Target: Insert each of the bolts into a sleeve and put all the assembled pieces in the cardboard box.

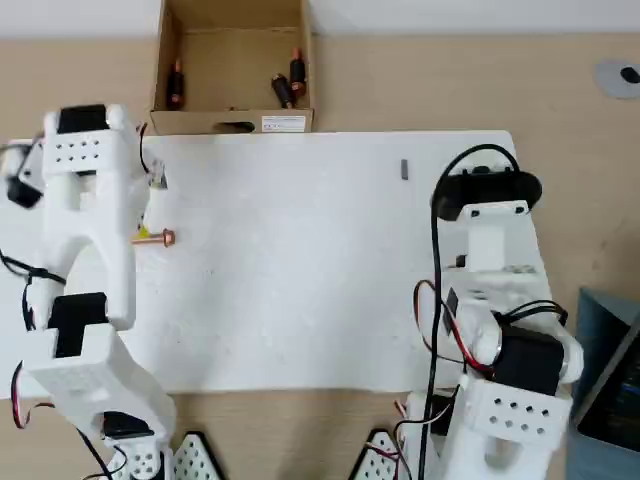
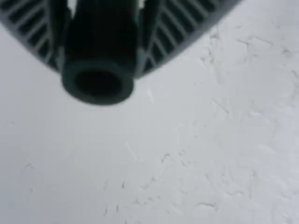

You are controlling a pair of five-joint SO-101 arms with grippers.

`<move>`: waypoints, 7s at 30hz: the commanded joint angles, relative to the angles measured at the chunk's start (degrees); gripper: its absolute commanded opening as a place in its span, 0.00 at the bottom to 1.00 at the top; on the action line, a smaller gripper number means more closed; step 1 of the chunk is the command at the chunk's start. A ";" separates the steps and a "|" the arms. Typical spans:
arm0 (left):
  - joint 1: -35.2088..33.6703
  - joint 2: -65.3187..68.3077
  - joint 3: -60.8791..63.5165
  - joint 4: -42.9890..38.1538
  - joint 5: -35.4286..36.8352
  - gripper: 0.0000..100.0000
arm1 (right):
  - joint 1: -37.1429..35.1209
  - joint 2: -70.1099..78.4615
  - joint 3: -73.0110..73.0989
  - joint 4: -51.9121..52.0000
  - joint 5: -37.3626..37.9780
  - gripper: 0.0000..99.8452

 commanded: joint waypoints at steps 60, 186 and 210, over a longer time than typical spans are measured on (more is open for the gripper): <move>-4.92 2.68 4.84 2.37 -156.22 0.11 | 0.57 0.04 2.42 -0.53 4.40 0.01; 19.08 -81.89 33.49 -9.49 -55.03 0.00 | -29.05 -44.18 42.33 -36.57 -0.88 0.01; 19.60 -118.11 79.91 -41.49 -34.11 0.00 | -54.64 -44.18 42.59 -36.75 -7.74 0.01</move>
